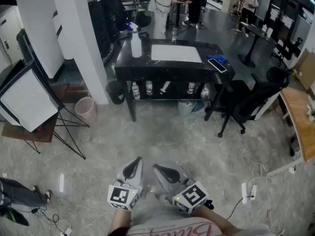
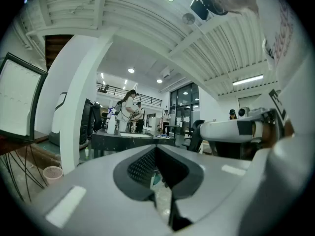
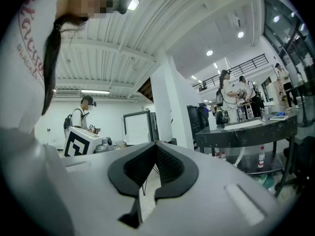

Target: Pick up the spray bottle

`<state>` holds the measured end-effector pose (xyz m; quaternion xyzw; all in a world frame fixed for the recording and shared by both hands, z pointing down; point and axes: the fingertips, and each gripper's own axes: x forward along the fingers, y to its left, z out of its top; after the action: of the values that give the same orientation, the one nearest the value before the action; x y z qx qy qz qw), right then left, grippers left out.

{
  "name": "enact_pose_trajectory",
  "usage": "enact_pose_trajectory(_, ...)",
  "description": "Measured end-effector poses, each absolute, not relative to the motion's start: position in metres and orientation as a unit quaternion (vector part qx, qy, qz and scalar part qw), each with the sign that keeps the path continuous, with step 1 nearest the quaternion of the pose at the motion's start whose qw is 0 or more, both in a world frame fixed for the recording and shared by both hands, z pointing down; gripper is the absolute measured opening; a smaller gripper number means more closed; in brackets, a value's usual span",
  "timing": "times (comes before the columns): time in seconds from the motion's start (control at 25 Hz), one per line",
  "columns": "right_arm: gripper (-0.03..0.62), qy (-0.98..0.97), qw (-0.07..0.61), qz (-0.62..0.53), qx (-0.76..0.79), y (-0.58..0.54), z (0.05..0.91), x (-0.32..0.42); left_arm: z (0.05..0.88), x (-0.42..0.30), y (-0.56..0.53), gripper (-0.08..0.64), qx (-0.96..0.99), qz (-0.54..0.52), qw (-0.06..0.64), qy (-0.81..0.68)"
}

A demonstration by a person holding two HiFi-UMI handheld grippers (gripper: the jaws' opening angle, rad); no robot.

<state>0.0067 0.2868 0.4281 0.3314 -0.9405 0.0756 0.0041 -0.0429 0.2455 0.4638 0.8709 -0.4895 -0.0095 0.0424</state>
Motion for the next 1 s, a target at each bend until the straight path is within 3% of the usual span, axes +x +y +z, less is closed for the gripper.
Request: enact_pose_trajectory(1.0, 0.002, -0.952, -0.016, 0.044, 0.303, 0.305, 0.409, 0.021, 0.462, -0.027, 0.259, -0.002, 0.858, -0.017, 0.053, -0.510)
